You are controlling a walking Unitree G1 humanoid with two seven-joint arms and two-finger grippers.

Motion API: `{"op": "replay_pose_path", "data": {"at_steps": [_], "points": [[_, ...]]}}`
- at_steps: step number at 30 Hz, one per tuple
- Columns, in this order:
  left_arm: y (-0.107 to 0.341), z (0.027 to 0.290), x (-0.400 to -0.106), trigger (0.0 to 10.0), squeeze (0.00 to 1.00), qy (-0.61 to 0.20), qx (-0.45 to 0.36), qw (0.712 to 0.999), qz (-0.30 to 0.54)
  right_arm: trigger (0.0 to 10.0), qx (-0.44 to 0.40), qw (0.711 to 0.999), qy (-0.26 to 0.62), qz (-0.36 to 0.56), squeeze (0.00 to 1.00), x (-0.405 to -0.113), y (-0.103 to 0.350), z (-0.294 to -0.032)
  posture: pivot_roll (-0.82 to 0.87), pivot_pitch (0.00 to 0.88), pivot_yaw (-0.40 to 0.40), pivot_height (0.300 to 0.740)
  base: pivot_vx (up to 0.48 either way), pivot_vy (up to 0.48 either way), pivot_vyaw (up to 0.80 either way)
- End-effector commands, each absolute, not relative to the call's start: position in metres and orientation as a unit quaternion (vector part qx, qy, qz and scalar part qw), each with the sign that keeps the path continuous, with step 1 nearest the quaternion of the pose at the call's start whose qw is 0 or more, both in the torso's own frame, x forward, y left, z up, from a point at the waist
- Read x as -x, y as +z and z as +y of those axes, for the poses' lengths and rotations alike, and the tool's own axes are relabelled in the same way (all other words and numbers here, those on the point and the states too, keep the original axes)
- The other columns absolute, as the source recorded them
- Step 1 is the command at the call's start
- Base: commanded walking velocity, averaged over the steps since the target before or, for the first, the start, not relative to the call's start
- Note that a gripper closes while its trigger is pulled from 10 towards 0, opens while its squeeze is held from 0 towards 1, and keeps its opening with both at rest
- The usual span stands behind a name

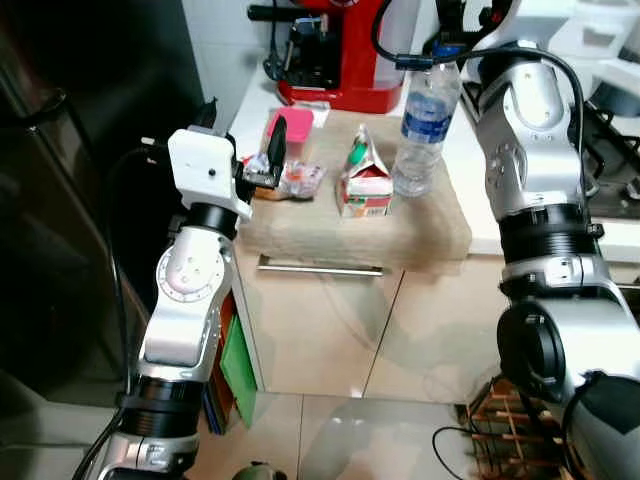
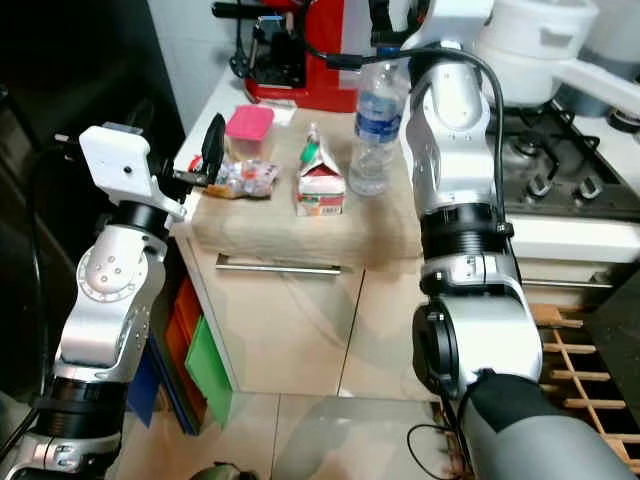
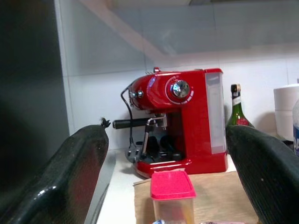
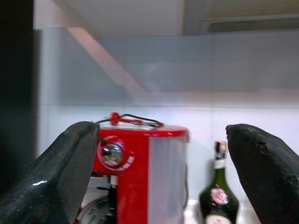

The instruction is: Restocking fridge

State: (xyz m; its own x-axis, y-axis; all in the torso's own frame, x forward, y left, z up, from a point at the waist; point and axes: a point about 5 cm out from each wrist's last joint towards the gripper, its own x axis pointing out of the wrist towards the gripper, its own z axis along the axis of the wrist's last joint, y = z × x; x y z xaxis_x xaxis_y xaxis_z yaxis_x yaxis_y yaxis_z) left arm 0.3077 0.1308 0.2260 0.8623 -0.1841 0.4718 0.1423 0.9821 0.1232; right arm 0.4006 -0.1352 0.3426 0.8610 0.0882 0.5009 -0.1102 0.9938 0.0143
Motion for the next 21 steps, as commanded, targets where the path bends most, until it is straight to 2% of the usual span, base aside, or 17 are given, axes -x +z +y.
{"op": "replay_pose_path", "data": {"at_steps": [1, 18, 21], "points": [[0.229, 0.133, -0.305, 10.0, 0.0, -0.089, -0.041, 0.963, -0.251, 10.0, -0.018, 0.97, 0.048, -0.237, 0.0, -0.405, 0.339, -0.136, 0.02, 0.0, 0.001, 0.74, 0.0, 0.0, 0.0], [0.225, 0.132, -0.301, 10.0, 0.0, -0.101, -0.04, 0.967, -0.231, 10.0, -0.036, 0.991, 0.014, -0.131, 0.0, -0.419, 0.314, -0.148, 0.01, 0.0, -0.008, 0.74, 0.0, 0.0, 0.0], [0.225, 0.131, -0.302, 10.0, 0.0, -0.101, -0.038, 0.968, -0.228, 10.0, -0.057, 0.994, 0.019, -0.089, 0.0, -0.421, 0.305, -0.146, 0.01, 0.0, -0.012, 0.74, 0.0, 0.0, 0.0]]}}
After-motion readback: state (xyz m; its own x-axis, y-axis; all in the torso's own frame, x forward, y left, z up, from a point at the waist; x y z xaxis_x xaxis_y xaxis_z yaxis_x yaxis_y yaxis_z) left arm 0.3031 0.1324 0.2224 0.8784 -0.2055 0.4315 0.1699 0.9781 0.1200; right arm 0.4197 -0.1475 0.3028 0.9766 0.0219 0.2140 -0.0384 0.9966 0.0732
